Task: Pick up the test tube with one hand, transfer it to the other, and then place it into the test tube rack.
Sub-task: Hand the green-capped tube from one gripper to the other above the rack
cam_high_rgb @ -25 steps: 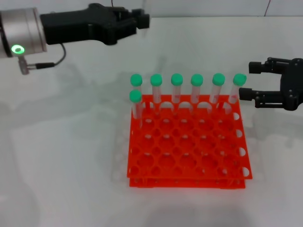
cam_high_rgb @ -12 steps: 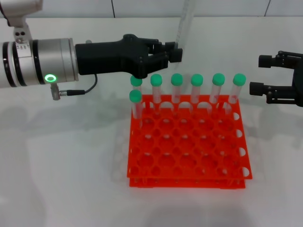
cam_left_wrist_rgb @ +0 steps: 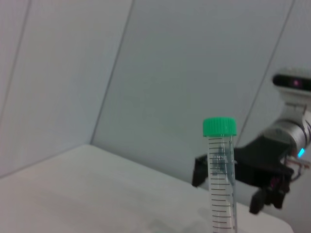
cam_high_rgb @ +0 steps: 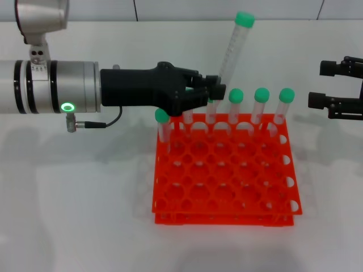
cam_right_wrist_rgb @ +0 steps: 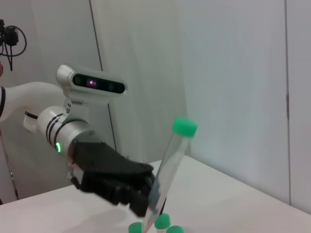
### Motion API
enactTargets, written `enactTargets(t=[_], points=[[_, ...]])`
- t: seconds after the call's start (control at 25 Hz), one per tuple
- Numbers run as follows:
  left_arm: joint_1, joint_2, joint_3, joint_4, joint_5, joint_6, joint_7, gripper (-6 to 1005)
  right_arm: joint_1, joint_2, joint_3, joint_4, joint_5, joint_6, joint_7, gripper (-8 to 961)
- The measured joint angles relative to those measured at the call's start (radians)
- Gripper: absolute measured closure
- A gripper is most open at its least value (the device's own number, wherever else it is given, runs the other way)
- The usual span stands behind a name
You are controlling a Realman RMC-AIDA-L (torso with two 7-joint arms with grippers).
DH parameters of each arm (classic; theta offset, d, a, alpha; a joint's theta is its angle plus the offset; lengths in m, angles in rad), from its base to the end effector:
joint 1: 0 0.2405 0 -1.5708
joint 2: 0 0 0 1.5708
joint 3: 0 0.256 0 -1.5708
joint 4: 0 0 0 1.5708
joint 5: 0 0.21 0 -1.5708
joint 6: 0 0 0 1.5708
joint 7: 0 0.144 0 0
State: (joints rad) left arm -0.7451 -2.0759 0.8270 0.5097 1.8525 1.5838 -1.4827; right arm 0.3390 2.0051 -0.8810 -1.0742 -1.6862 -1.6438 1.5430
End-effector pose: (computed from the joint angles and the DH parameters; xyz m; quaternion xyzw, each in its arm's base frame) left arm -0.1772 0.3576 -0.0303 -0.9362 -0.1913 -0.2946 0.0092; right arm 0.2382 0.3173 0.0835 -0.9364 0.1346 0.2693 0.1805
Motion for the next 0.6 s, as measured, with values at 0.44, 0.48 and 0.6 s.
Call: enactTargets(t=[0.44, 0.48, 0.6], points=[[0.004, 0.001, 0.036, 0.0, 0.002, 0.0, 0.0, 808, 0.009, 0.001, 0.001, -0.022, 0.013, 0.003, 0.004, 214], [0.004, 0.001, 0.036, 0.0, 0.002, 0.001, 0.0, 808, 0.01, 0.001, 0.001, -0.025, 0.014, 0.003, 0.004, 214], [0.004, 0.0, 0.037, -0.001, 0.002, 0.001, 0.0, 808, 0.02, 0.002, -0.001, -0.031, 0.016, 0.002, 0.005, 215]])
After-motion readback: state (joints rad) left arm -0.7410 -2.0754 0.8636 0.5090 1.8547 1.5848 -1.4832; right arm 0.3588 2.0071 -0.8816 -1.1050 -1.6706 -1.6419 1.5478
